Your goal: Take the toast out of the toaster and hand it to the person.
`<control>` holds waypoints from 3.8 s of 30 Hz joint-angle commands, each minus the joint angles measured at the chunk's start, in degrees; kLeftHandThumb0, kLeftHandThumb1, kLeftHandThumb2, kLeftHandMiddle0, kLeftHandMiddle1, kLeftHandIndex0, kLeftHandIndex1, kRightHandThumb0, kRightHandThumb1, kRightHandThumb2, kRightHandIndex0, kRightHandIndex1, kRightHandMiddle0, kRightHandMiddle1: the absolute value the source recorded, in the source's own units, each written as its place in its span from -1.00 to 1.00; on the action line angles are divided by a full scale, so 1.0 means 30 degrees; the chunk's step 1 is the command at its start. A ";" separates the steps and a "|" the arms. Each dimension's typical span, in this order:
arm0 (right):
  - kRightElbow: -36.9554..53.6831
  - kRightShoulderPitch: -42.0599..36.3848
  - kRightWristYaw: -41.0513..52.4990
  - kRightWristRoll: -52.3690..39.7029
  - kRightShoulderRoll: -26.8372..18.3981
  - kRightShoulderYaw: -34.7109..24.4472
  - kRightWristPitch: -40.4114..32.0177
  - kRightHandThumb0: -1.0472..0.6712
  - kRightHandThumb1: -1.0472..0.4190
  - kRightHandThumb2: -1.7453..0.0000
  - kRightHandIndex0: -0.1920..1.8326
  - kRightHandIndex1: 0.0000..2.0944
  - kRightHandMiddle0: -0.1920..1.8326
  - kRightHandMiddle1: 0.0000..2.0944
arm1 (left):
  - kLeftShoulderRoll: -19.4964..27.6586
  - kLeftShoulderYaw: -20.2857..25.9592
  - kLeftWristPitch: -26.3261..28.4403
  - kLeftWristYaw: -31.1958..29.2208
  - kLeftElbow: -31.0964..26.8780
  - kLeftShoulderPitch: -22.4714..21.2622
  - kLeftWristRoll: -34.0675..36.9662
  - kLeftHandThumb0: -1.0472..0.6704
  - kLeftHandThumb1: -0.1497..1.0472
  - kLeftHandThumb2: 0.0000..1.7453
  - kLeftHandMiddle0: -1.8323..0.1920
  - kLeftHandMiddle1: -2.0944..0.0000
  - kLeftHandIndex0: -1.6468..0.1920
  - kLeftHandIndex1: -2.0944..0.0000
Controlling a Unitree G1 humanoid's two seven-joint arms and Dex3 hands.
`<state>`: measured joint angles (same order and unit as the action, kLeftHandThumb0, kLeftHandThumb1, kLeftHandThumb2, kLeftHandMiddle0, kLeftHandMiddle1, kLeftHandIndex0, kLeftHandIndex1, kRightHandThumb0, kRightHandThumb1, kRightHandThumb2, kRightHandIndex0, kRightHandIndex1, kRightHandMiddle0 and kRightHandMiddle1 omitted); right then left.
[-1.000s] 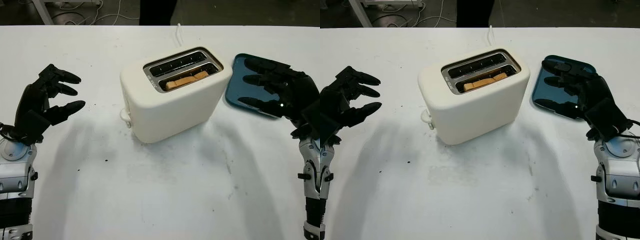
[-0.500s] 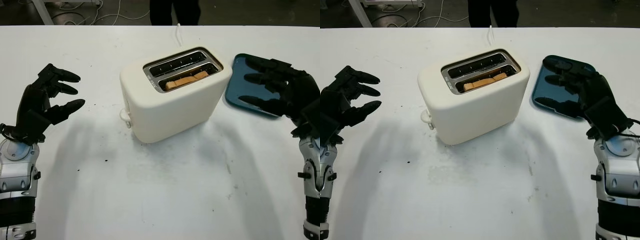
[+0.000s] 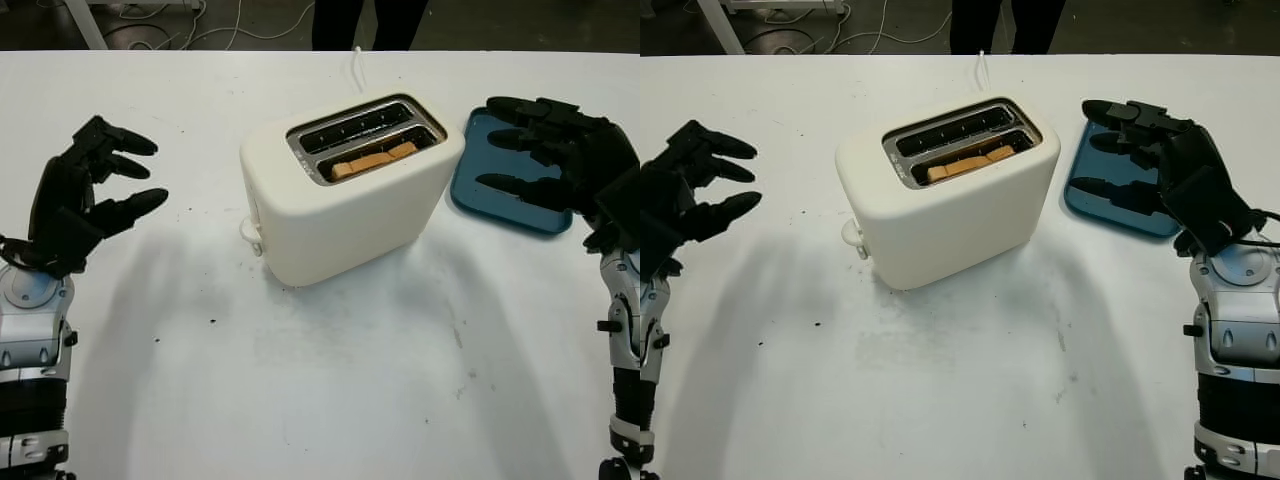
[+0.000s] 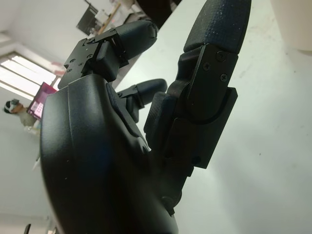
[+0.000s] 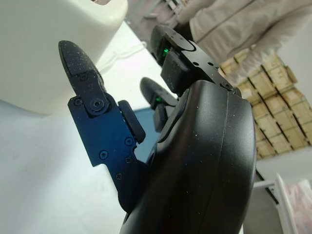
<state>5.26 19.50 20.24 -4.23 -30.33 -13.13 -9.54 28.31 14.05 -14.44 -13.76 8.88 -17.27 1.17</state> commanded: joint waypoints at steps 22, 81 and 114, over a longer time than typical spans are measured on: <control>0.0489 -0.0868 -0.0001 -0.0409 0.0051 -0.0163 0.0416 -0.43 -0.53 1.00 -0.47 -0.34 -0.16 -0.99 | 0.0937 -0.0398 -0.0041 -0.0194 0.0150 0.0095 -0.1010 -1.00 0.79 -0.86 0.67 -0.55 0.63 -0.42; 0.0601 -0.0916 0.0034 -0.0975 0.0254 -0.0399 0.0201 -0.40 -0.53 1.00 -0.50 -0.31 -0.16 -0.99 | 0.0397 -0.0068 -0.0967 0.0040 0.0564 0.0170 0.0010 -1.00 0.79 -0.91 0.65 -0.50 0.59 -0.37; 0.0606 -0.0962 0.0015 -0.0847 0.0261 -0.0377 0.0294 -0.41 -0.54 1.00 -0.52 -0.28 -0.18 -1.00 | 0.0016 0.0055 -0.0951 -0.0470 0.0382 0.0195 0.1175 -1.00 0.79 -0.96 0.64 -0.42 0.54 -0.26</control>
<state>6.59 17.20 20.50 -6.33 -29.82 -13.95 -9.54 28.27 13.70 -16.84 -14.76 10.34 -17.24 4.12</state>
